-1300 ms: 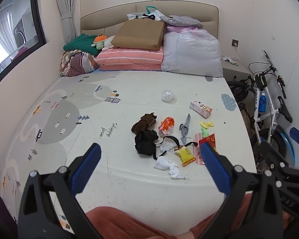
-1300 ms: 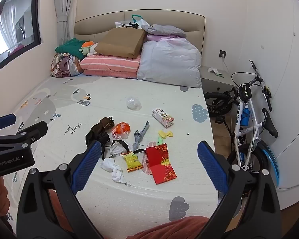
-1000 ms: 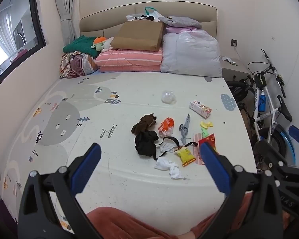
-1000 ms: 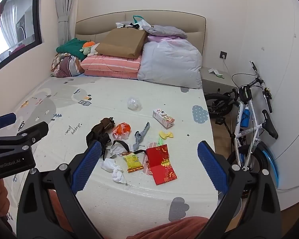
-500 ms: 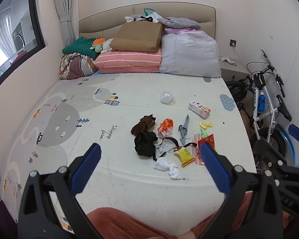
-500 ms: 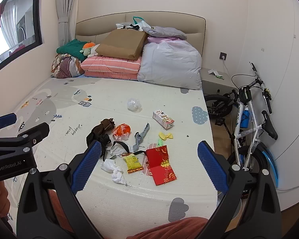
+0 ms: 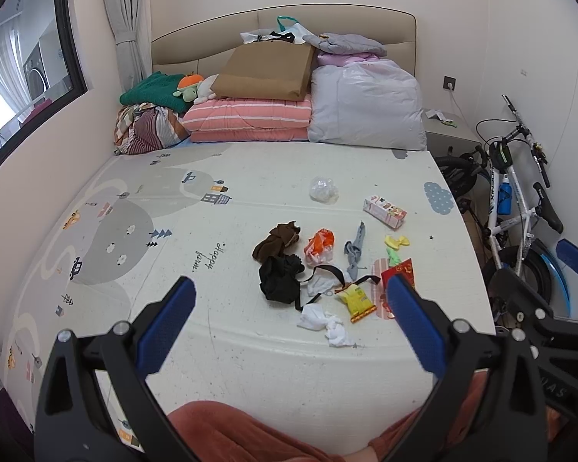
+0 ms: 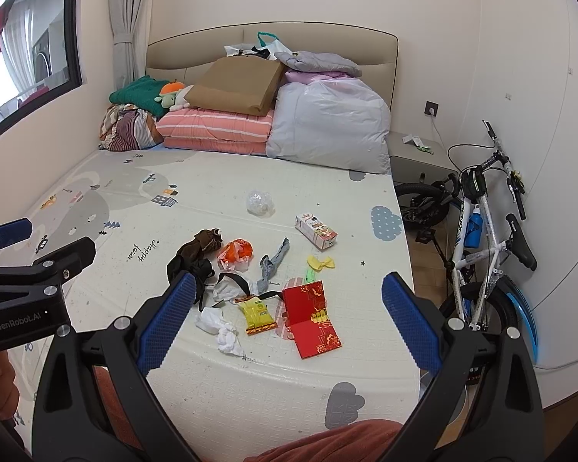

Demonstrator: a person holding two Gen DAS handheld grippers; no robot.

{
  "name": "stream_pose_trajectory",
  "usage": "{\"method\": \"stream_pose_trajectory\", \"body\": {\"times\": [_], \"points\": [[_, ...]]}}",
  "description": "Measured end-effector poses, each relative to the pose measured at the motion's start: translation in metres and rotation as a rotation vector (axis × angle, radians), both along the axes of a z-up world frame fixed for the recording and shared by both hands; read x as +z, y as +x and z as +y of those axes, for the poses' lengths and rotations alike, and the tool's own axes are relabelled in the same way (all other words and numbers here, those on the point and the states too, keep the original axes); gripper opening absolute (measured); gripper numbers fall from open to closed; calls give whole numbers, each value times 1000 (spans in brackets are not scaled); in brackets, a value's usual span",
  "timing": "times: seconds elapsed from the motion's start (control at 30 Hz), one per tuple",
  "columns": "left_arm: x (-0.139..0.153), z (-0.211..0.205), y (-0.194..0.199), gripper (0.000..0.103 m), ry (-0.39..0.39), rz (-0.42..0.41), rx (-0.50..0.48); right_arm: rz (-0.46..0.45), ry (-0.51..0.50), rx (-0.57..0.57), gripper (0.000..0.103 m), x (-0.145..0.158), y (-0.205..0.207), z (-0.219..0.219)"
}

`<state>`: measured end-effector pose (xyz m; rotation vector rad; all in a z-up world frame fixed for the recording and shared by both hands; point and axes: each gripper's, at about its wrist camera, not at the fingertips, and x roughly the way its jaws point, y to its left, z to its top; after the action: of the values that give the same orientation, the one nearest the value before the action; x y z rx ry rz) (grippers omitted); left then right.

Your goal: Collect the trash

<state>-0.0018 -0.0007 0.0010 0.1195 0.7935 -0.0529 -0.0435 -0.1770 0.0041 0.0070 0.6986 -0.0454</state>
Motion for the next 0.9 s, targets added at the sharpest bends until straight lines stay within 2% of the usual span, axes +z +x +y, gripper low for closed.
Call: {"method": "stream_pose_trajectory", "body": {"times": [0.9], "points": [[12, -1, 0, 99, 1, -5, -4, -2, 2, 4, 94, 5, -2, 3]]}}
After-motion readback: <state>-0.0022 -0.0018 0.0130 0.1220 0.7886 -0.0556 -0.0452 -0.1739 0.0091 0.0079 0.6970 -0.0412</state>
